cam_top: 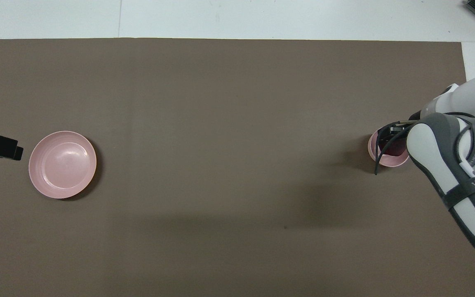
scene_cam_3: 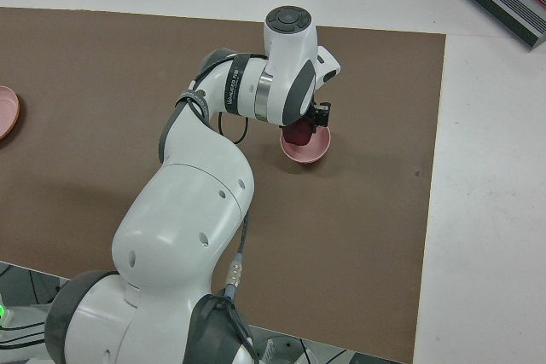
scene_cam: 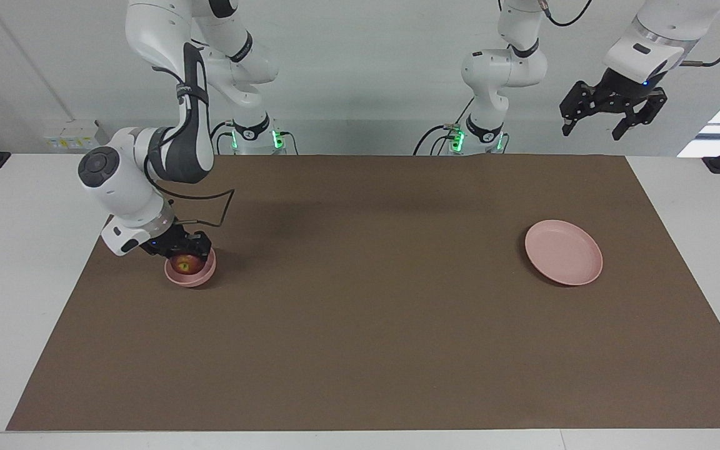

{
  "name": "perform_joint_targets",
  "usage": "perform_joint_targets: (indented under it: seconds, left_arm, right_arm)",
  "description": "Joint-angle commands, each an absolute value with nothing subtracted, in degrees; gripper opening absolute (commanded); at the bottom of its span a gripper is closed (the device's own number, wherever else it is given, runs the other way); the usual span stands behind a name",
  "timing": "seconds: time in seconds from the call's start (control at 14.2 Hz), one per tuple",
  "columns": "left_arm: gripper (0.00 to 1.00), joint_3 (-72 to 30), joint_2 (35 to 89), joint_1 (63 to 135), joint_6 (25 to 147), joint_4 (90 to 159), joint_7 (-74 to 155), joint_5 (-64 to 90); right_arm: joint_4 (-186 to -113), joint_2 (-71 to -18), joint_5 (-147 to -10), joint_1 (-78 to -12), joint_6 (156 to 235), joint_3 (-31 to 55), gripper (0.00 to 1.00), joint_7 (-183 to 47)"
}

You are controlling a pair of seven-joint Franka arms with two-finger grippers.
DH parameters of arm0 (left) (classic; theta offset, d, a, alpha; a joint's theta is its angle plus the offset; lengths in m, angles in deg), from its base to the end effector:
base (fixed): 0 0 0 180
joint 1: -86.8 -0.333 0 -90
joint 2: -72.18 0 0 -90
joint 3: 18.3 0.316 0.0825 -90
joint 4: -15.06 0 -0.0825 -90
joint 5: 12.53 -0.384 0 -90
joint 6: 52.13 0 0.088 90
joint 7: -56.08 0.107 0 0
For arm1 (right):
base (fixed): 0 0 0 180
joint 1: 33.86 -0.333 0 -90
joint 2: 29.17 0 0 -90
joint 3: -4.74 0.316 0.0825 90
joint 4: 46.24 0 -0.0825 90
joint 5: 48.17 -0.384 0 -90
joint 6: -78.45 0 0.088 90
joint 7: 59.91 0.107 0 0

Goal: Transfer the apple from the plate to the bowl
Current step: 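Lower the apple into the pink bowl with the right gripper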

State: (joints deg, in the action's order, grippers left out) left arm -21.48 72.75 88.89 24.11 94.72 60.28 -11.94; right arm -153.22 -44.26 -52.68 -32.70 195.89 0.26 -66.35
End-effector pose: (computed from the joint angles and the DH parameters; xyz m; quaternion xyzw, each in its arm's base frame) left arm 0.5210 -0.0495 0.6922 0.9962 -0.0836 -0.0249 0.0045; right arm 0.6079 -0.0533 0.3694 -0.9989 0.0116 0.0371 0.0280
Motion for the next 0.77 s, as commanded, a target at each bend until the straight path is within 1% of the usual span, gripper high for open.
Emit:
perform_joint_targets:
  seconds: [0.0, 0.21, 0.56, 0.7]
  left_arm:
    - [1.0, -21.2, 71.2, 88.0, 22.1, 92.2, 60.8, -13.0]
    - [1.0, -21.4, 72.9, 87.9, 24.2, 93.2, 60.5, -12.8]
    - [1.0, -21.2, 74.8, 86.4, 24.1, 96.6, 60.2, -12.4]
    - [1.0, -21.2, 74.8, 86.3, 24.1, 96.5, 60.1, -12.4]
  right_arm:
    - [-153.6, -44.9, -51.4, -31.6, 197.6, 0.7, 0.0, -68.3]
    - [-153.8, -45.1, -51.4, -31.5, 197.8, 0.7, 0.0, -68.3]
    - [-154.0, -45.7, -51.4, -31.2, 197.7, 0.7, 0.0, -68.4]
    - [-154.1, -46.1, -51.4, -31.1, 197.7, 0.7, 0.0, -68.4]
